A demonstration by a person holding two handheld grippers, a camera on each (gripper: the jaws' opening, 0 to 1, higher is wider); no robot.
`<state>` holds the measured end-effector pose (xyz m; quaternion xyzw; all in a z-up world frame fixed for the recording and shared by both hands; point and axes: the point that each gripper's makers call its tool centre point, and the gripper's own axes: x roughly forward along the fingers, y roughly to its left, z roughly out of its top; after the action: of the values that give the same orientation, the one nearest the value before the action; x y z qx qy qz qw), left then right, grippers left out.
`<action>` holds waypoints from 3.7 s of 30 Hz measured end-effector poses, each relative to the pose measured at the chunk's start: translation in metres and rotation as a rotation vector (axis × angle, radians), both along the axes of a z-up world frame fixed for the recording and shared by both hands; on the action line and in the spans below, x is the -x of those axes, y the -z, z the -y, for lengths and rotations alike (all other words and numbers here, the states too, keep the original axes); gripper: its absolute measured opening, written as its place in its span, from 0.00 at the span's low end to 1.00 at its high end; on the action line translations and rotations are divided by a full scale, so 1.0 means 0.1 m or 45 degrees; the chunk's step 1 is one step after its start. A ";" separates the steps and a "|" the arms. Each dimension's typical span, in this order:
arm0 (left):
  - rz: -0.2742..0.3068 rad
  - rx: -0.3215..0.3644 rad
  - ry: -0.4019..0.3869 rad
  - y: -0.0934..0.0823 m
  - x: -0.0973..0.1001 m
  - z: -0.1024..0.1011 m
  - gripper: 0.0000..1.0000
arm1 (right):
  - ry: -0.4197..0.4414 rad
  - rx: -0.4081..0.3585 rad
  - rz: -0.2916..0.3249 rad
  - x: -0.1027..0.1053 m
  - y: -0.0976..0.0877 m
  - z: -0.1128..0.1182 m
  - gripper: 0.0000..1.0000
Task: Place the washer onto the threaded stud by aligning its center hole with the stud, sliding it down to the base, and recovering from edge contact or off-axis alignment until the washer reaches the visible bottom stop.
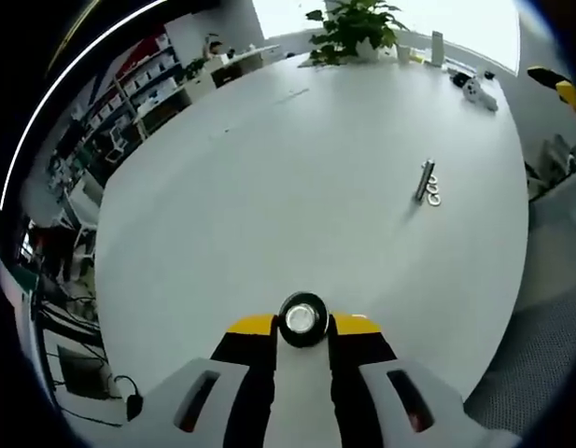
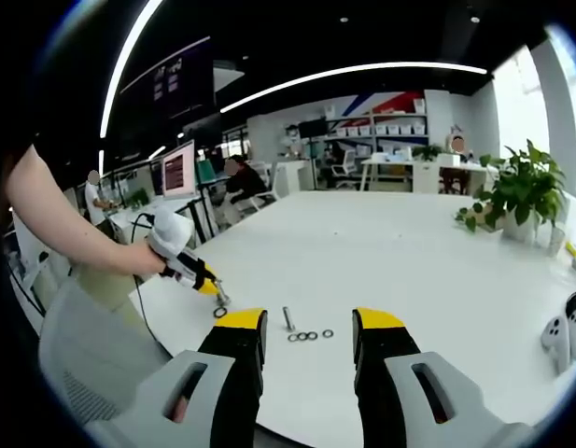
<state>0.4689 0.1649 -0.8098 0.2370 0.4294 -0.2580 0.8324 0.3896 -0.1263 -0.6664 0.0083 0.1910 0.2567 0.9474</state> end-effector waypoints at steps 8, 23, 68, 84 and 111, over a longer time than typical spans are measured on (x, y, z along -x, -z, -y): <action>-0.027 0.004 -0.020 0.06 0.02 -0.02 0.21 | 0.001 0.004 -0.005 0.00 0.01 0.01 0.39; -0.039 0.060 -0.076 0.10 0.02 -0.05 0.22 | -0.006 0.005 -0.010 0.01 0.02 0.00 0.38; -0.135 0.174 -0.227 0.48 0.35 0.18 0.24 | 0.000 0.054 -0.012 0.00 0.05 0.02 0.38; -0.132 0.161 -0.203 0.48 0.33 0.22 0.21 | 0.001 0.044 -0.014 0.00 0.05 0.02 0.38; -0.378 -0.047 0.054 0.54 0.44 0.26 0.24 | 0.005 0.005 0.001 0.00 0.00 0.02 0.38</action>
<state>0.4254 0.1391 -0.8643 0.2205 0.5473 -0.2998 0.7497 0.3897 -0.1286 -0.6668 0.0068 0.1911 0.2546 0.9479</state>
